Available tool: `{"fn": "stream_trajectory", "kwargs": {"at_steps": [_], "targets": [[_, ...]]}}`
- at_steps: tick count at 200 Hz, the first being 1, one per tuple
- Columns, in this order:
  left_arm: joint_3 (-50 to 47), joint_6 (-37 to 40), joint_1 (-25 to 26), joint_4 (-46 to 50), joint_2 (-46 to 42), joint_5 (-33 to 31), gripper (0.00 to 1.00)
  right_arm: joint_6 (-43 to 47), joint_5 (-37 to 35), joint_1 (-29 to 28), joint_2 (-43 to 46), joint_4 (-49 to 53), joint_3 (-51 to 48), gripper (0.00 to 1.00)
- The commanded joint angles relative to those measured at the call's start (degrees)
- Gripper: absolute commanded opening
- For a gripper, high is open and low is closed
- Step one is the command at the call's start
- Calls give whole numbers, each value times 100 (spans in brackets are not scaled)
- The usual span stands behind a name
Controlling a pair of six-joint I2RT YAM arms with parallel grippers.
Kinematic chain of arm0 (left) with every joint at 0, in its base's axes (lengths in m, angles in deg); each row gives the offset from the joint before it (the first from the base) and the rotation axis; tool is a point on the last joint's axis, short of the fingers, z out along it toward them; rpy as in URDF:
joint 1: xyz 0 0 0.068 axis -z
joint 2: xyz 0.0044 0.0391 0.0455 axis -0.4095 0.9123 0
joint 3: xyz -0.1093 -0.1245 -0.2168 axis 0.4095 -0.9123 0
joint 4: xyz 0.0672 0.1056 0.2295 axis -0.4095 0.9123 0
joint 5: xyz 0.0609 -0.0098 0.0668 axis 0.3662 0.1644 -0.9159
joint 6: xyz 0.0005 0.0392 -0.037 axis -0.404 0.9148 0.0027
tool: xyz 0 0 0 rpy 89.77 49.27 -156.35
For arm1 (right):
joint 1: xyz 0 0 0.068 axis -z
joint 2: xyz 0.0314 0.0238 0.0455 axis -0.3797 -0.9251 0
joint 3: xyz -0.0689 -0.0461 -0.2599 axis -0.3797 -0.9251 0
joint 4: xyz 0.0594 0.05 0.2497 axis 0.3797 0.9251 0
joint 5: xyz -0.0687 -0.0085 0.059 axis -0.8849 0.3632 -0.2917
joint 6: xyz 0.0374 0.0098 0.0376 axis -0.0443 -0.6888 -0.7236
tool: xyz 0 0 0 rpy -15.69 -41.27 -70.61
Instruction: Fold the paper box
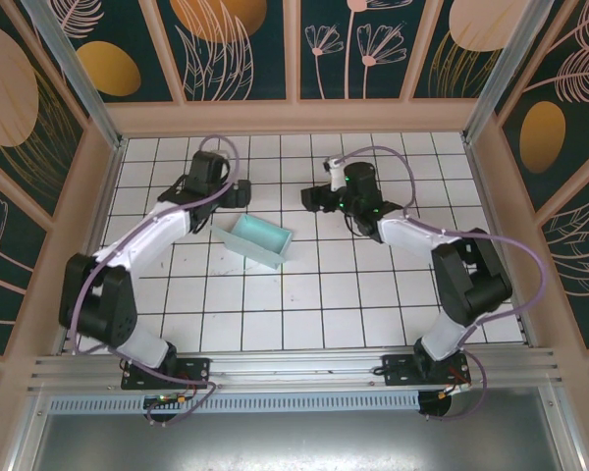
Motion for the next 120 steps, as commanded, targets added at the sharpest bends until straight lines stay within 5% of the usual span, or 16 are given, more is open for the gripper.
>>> {"fn": "stream_trajectory", "kwargs": {"at_steps": [1, 37, 68, 120], "targets": [[-641, -462, -378, -767, -828, -845, 99, 185, -84, -173, -305, 292, 367, 84], [-1779, -1243, -867, -503, -1905, -1483, 99, 159, 49, -457, -662, 308, 664, 84], [-2649, -1826, -970, -177, -2503, -1362, 98, 135, 12, -469, -714, 293, 686, 84], [-3770, -2044, -932, -1203, -2590, 1157, 93, -98, 13, -379, -669, 140, 599, 84]]}}
